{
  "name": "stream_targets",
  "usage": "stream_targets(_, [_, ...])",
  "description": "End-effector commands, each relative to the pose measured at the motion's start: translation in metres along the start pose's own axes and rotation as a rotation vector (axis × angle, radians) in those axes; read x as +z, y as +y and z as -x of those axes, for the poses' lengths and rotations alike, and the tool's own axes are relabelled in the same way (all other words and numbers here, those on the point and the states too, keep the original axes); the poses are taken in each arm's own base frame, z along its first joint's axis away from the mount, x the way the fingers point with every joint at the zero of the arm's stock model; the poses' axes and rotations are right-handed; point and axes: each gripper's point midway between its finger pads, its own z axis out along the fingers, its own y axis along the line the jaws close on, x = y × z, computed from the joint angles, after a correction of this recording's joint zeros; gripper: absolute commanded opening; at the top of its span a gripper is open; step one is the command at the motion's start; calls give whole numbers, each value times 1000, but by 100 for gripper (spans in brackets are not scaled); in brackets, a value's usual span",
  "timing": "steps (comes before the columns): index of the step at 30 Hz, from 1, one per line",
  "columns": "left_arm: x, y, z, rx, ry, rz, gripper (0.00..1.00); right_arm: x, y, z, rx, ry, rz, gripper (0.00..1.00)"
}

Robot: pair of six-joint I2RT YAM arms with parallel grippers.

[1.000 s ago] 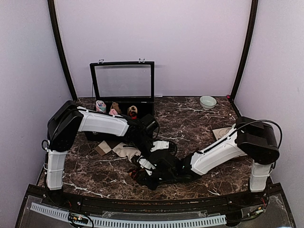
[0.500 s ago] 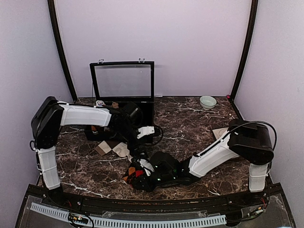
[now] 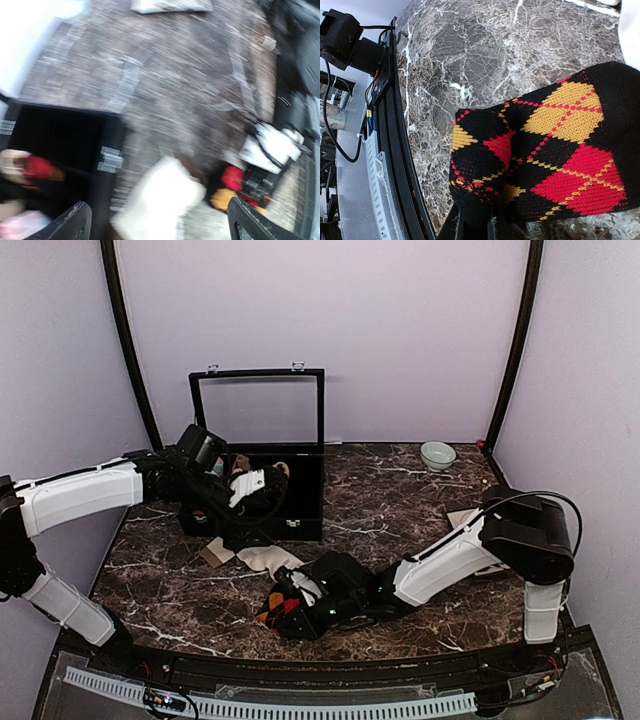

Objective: Roll the socks
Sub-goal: Roll the sock at the center of the board.

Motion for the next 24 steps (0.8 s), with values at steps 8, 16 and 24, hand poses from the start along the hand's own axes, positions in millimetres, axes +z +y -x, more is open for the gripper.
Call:
stream_targets(8, [0, -123, -65, 47, 64, -393, 47, -47, -108, -208, 347, 675, -406, 0])
stream_targets(16, [31, -175, -75, 295, 162, -470, 44, -40, -94, -210, 409, 687, -308, 0])
stream_targets(24, [62, -171, -107, 423, 262, -366, 28, -39, -94, -206, 429, 680, -290, 0])
